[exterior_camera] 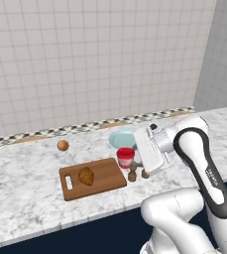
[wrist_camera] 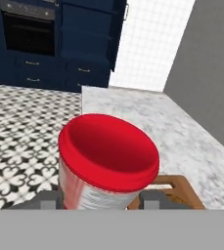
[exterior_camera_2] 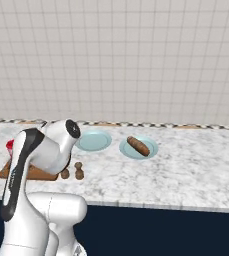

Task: From the different types of pastries on the counter, select a croissant and place it on the cutting board. Then retrieve a jar of jam from the cabinet and place it alongside the croissant on the cutting board.

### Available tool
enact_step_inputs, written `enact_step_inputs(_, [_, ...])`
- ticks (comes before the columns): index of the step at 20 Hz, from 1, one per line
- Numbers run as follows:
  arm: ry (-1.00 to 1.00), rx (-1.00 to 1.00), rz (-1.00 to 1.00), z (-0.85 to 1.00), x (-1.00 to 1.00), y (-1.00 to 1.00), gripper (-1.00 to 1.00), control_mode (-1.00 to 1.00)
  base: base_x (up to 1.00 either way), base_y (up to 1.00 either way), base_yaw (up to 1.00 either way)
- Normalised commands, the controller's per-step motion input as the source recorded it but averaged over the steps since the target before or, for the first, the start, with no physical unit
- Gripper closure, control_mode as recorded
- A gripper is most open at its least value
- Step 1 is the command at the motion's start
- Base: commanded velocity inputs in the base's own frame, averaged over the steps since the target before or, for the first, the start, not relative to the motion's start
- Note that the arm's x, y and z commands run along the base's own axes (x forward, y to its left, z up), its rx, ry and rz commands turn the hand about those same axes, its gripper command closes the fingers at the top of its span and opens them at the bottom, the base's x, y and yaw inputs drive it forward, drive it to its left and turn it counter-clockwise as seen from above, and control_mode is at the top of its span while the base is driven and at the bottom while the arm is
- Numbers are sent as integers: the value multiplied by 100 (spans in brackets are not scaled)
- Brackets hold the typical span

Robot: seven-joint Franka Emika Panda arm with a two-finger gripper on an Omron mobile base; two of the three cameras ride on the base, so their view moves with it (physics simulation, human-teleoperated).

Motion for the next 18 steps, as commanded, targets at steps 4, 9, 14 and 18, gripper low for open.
enact_step_inputs(4, [-11, 3, 5, -39, 41, -1, 100, -100, 0, 0, 0])
enact_step_inputs(9, [-4, -3, -5, -45, 41, 6, 100, -100, 0, 0, 0])
enact_step_inputs(14, [0, -13, 0, -24, 48, 5, 100, -100, 0, 0, 0])
enact_step_inputs(18, [0, -15, 0, -21, 19, 36, 100, -100, 0, 0, 0])
